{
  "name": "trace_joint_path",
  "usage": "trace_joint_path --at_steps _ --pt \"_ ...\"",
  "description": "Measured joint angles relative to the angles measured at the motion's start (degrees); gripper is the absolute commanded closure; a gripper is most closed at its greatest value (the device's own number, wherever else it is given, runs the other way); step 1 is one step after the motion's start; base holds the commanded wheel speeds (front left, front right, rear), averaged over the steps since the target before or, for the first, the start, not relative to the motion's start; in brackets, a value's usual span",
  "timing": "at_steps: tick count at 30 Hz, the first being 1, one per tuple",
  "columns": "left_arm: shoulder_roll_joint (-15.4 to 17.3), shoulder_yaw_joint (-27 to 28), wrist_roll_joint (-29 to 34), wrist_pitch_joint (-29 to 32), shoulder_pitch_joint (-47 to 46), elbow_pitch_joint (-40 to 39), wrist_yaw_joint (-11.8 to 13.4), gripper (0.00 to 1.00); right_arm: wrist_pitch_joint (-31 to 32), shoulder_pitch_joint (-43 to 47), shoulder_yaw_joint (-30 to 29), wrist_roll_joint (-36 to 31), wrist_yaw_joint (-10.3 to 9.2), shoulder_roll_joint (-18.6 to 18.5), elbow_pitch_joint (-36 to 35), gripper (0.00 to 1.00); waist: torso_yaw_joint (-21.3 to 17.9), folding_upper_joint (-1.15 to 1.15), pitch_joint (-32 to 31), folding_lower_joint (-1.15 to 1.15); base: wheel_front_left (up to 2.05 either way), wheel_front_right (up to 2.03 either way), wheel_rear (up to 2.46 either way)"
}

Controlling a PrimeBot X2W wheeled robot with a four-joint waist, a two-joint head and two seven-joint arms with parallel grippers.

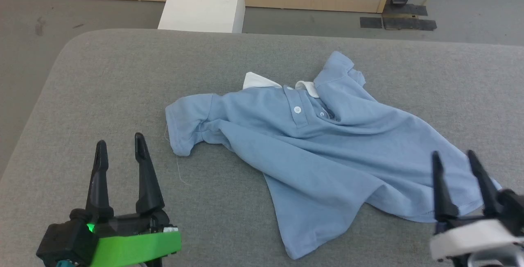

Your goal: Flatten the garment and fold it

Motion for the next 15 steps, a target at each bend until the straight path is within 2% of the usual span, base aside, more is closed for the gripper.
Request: trace_joint_path --at_steps 3,5,8,11,15 --pt "0.0 0.4 -0.2 0.0 -0.1 -0.3 -0.6 0.00 6.3 -2.7 3.5 -0.4 0.00 -0.4 0.6 0.00 0.1 0.00 0.1 0.00 0.00 0.00 0.00" --pt "-0.1 0.2 -0.5 0.0 -0.2 -0.4 -0.6 0.00 12.8 -6.1 5.9 1.7 0.00 -1.6 1.9 0.00 0.0 0.00 0.4 0.00 0.00 0.00 0.00" --pt "-0.1 -0.6 -1.1 0.0 -0.6 -0.2 -0.6 0.00 23.7 -11.2 9.7 4.6 0.00 -6.8 4.7 0.00 0.0 0.00 1.1 0.00 0.00 0.00 0.00" --pt "-0.1 -1.8 -2.3 0.0 -1.6 0.5 -0.6 0.00 35.2 -15.9 15.8 7.1 0.00 -13.4 8.5 0.00 0.5 0.00 2.0 0.00 0.00 0.00 0.00" --pt "-0.2 -2.9 -3.0 0.0 -2.6 1.2 -0.6 0.00 47.6 -20.1 25.0 12.1 0.00 -18.3 11.7 0.00 1.7 0.00 2.9 0.00 0.00 0.00 0.00"
